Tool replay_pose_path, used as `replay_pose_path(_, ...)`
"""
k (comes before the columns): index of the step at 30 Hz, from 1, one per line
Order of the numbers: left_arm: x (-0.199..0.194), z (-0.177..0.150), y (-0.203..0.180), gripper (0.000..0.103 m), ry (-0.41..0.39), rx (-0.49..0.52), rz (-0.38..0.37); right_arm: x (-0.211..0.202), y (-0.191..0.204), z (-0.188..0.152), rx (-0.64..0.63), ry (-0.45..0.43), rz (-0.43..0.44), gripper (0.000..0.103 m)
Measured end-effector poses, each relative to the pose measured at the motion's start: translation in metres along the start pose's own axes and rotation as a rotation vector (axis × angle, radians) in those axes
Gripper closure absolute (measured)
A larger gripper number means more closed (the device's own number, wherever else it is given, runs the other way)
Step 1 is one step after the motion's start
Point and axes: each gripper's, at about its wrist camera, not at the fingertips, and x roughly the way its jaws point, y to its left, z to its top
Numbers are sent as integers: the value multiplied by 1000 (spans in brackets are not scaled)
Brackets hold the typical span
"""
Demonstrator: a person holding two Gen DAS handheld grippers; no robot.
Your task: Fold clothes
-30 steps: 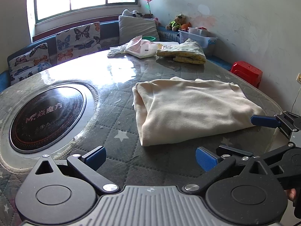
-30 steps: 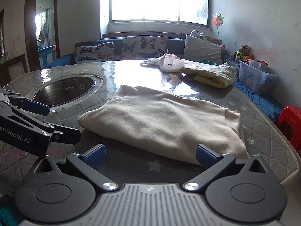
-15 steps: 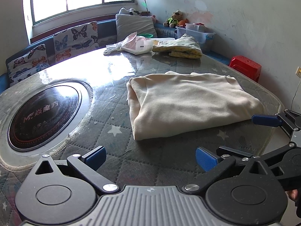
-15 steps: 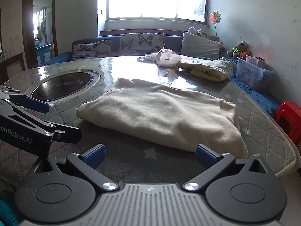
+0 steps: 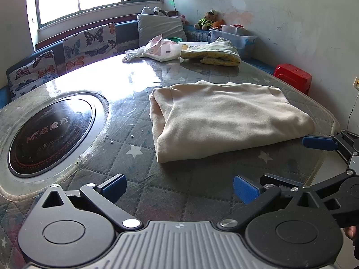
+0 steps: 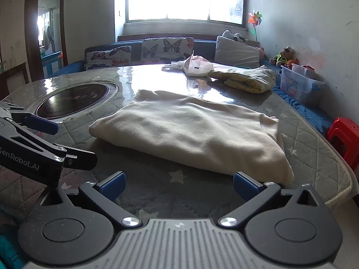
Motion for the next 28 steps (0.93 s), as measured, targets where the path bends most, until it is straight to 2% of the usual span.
replay_pose_path(28, -2, 2, 1, 0, -25, -6, 6, -4, 1, 3, -2, -12, -3, 0)
